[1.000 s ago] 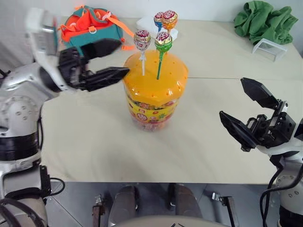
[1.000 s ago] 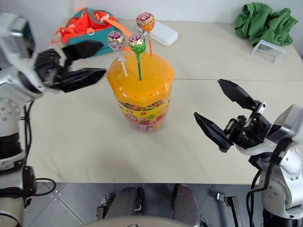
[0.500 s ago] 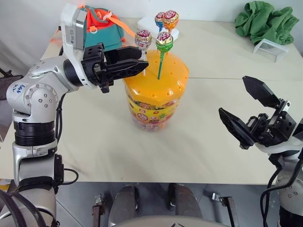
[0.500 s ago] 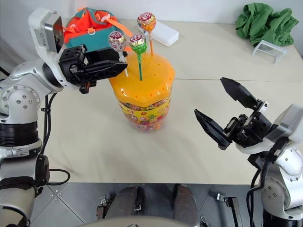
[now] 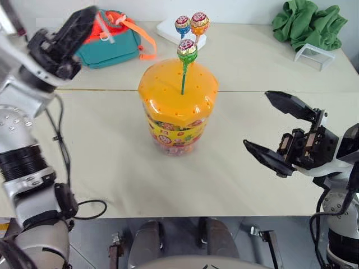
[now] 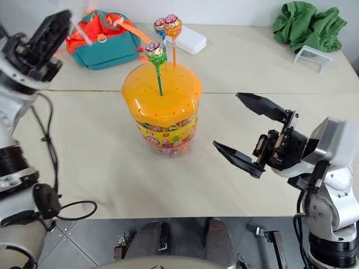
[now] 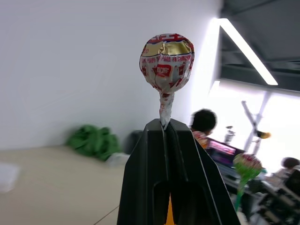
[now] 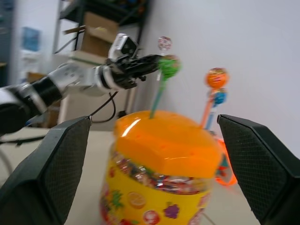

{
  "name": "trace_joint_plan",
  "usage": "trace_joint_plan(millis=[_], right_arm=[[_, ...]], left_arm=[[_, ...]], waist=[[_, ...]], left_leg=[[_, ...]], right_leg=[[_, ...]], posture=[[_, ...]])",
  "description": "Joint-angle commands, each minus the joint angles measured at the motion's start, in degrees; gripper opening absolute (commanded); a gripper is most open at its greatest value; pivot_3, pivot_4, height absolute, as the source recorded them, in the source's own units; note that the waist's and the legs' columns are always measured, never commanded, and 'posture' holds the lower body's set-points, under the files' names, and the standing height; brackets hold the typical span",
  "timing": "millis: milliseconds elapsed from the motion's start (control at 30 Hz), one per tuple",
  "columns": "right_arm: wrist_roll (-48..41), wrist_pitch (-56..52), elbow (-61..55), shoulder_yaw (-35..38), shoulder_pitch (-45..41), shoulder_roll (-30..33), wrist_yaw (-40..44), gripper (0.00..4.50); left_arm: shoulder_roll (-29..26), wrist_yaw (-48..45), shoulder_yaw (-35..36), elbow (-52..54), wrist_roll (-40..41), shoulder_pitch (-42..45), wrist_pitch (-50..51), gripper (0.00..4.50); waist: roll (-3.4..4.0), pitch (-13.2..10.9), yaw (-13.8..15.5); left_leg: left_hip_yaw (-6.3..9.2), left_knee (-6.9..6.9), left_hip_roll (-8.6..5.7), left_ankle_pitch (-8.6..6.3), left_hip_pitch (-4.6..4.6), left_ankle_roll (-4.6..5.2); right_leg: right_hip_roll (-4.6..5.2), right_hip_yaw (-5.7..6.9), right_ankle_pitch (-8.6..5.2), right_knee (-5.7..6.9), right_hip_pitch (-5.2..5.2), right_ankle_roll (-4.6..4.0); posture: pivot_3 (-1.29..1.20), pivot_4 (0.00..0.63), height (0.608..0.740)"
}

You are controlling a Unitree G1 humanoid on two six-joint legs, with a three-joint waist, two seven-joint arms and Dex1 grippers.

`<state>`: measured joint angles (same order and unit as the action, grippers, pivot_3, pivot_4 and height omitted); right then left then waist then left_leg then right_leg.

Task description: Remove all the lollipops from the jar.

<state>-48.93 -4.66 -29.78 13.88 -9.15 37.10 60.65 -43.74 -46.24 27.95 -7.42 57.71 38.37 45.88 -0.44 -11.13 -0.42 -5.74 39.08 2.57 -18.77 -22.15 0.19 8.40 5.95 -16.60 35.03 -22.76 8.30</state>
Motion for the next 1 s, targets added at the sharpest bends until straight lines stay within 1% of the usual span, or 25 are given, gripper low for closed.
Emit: trace_joint_plan(millis=[33, 67, 100, 133, 167, 200, 267, 333, 467, 600, 633, 667, 700, 767, 833, 867, 933, 967, 1000], right_arm=[[-1.08, -2.85, 3.94, -1.13, -2.20, 5.52, 10.24, 4.50], [-0.75, -3.09, 5.39, -1.52, -2.72, 6.74, 12.49, 4.50], [0.52, -2.94, 7.87, -2.08, -3.34, 8.29, 15.37, 4.50], [1.45, -2.84, 9.59, -2.41, -3.75, 9.27, 17.37, 4.50], [2.45, -2.53, 11.61, -2.52, -4.25, 9.92, 18.83, 4.50], [3.06, -2.32, 12.94, -2.57, -4.65, 10.21, 19.72, 4.50], [3.54, -1.84, 14.24, -2.28, -5.26, 10.03, 20.43, 4.50], [3.66, -1.79, 14.53, -1.92, -5.65, 9.59, 20.29, 4.50], [3.20, -2.20, 13.62, -0.81, -5.22, 8.77, 18.98, 4.50], [-0.81, -3.79, 8.59, 2.91, -3.13, 5.32, 12.06, 4.50], [-1.13, -4.21, 7.38, 3.43, -2.52, 4.89, 10.75, 4.50], [-1.85, -4.61, 6.07, 4.64, -1.82, 4.18, 8.33, 4.50], [-2.36, -4.93, 5.14, 5.51, -1.32, 3.74, 6.59, 4.50], [-3.78, -5.81, 3.64, 8.02, -0.34, 2.92, 2.33, 4.50], [-4.61, -6.34, 2.63, 10.08, 0.30, 2.26, -1.14, 4.50], [-5.07, -6.58, 2.29, 11.26, 0.52, 1.97, -3.08, 4.50], [-6.56, -7.30, 2.11, 13.99, 0.72, 1.35, -7.47, 4.50], [-7.58, -7.79, 2.30, 15.36, 0.89, 1.09, -9.50, 4.50], [-8.29, -8.20, 2.37, 16.21, 1.02, 0.94, -10.80, 4.50]], left_arm=[[-7.50, -2.14, 1.66, 1.67, -6.78, -14.86, 2.14, 0.02], [-8.82, -2.17, 2.21, 2.38, -7.68, -19.46, 2.83, 0.02], [-10.12, -2.11, 2.35, 3.69, -10.44, -26.51, 2.74, 0.02], [-10.90, -2.08, 2.45, 4.72, -12.33, -31.29, 2.65, 0.02], [-10.81, -0.74, 3.18, 6.93, -13.69, -37.18, 3.94, 0.02], [-10.57, 0.34, 3.80, 8.56, -14.30, -40.90, 4.74, 0.02], [-9.92, 2.03, 4.48, 11.52, -15.11, -45.93, 5.49, 0.02], [-9.43, 2.68, 4.25, 13.41, -16.89, -49.01, 4.15, 0.02], [-8.61, 2.40, 3.67, 14.74, -18.51, -49.74, 1.93, 0.96], [-11.23, -2.67, 3.42, 11.32, -20.07, -42.83, -4.99, 2.14], [-12.42, -5.35, 3.86, 9.71, -20.61, -41.03, -7.96, 2.48], [-14.33, -9.55, 4.36, 7.69, -19.47, -37.18, -10.01, 2.74], [-15.65, -12.66, 4.61, 6.09, -18.63, -34.34, -11.39, 2.74], [-17.60, -19.51, 2.00, 4.06, -15.57, -26.01, -11.64, 2.74], [-16.76, -22.11, -2.54, 1.65, -15.31, -16.12, -12.24, 2.74], [-14.52, -21.69, -4.68, -0.23, -15.42, -9.48, -12.89, 2.74], [-8.30, -19.11, -9.23, -4.68, -16.44, 4.04, -13.23, 2.74], [-5.43, -18.75, -12.02, -6.41, -17.60, 9.25, -12.91, 2.74], [-3.72, -18.90, -13.83, -7.70, -18.68, 12.33, -12.73, 2.74]], waist=[[0.01, -0.01, -0.51], [-0.06, -0.04, -0.44], [-0.10, -0.05, -0.23], [-0.20, -0.05, -0.09], [-0.22, -0.05, -0.05], [-0.24, -0.04, 0.06], [-0.35, -0.03, 1.00], [-0.34, -0.02, 1.50], [-0.27, 0.02, 1.56], [-0.28, 0.03, 1.92], [-0.28, 0.03, 1.87], [-0.29, 0.03, 1.88], [-0.37, 0.07, 1.90], [-0.40, 0.09, 1.97], [-0.43, 0.13, 1.96], [-0.42, 0.14, 2.15], [-0.43, 0.15, 2.44], [-0.48, 0.16, 2.75], [-0.53, 0.18, 2.70]], left_leg=[[-0.04, -0.05, 0.00, -0.01, 0.05, 0.01], [-0.07, -0.08, 0.01, -0.02, 0.04, 0.01], [-0.07, -0.04, 0.07, -0.03, 0.00, 0.00], [-0.06, -0.01, 0.08, -0.03, -0.01, -0.01], [-0.07, 0.02, 0.10, -0.06, -0.03, -0.04], [-0.09, 0.02, 0.10, -0.10, -0.03, -0.03], [-0.09, 0.04, 0.10, -0.17, -0.03, -0.02], [-0.03, 0.08, 0.12, -0.16, -0.04, -0.06], [-0.10, 0.08, 0.14, -0.16, 0.03, -0.11], [-0.16, 0.08, 0.14, -0.14, 0.00, -0.16], [-0.16, 0.08, 0.14, -0.13, -0.03, -0.17], [-0.21, 0.08, 0.14, -0.14, -0.03, -0.17], [-0.23, 0.08, 0.14, -0.14, -0.06, -0.17], [-0.31, 0.08, 0.13, -0.14, -0.15, -0.17], [-0.42, 0.09, 0.12, -0.14, -0.17, -0.16], [-0.48, 0.09, 0.10, -0.16, -0.14, -0.15], [-0.50, 0.12, 0.08, -0.14, -0.13, -0.14], [-0.50, 0.18, 0.07, -0.13, -0.12, -0.13], [-0.48, 0.27, 0.07, -0.12, -0.18, -0.12]], right_leg=[[0.00, -0.01, 0.00, 0.00, -0.01, 0.00], [0.00, 0.03, 0.00, 0.00, -0.01, -0.01], [-0.01, 0.05, -0.01, -0.02, -0.03, -0.03], [-0.01, 0.06, -0.02, -0.02, -0.03, -0.03], [-0.01, 0.05, -0.02, -0.05, -0.03, -0.03], [0.02, 0.04, -0.02, -0.06, -0.04, -0.04], [0.07, 0.05, -0.02, -0.05, -0.04, -0.04], [0.09, 0.10, -0.05, -0.03, -0.03, -0.10], [0.10, 0.07, -0.09, -0.01, -0.05, -0.18], [0.09, 0.12, -0.11, 0.08, -0.10, -0.21], [0.09, 0.13, -0.11, 0.08, -0.13, -0.22], [0.09, 0.13, -0.11, 0.09, -0.15, -0.22], [0.08, 0.13, -0.11, 0.11, -0.21, -0.22], [0.09, 0.15, -0.10, 0.21, -0.39, -0.23], [0.10, 0.15, -0.10, 0.29, -0.49, -0.22], [0.13, 0.15, -0.10, 0.35, -0.49, -0.22], [0.13, 0.15, -0.09, 0.42, -0.51, -0.21], [0.13, 0.15, -0.09, 0.51, -0.50, -0.20], [0.11, 0.17, -0.09, 0.51, -0.50, -0.19]], posture=[[0.00, 0.150, 0.740], [0.00, 0.150, 0.740], [0.00, 0.150, 0.740], [0.00, 0.150, 0.740], [0.00, 0.150, 0.740], [0.00, 0.150, 0.740], [0.00, 0.150, 0.740], [0.00, 0.150, 0.740], [0.00, 0.150, 0.740], [0.00, 0.150, 0.740], [0.00, 0.150, 0.740], [0.00, 0.150, 0.740], [0.00, 0.150, 0.740], [0.00, 0.150, 0.740], [0.00, 0.150, 0.740], [0.00, 0.150, 0.740], [0.00, 0.150, 0.740], [0.00, 0.150, 0.740], [0.00, 0.150, 0.740]])
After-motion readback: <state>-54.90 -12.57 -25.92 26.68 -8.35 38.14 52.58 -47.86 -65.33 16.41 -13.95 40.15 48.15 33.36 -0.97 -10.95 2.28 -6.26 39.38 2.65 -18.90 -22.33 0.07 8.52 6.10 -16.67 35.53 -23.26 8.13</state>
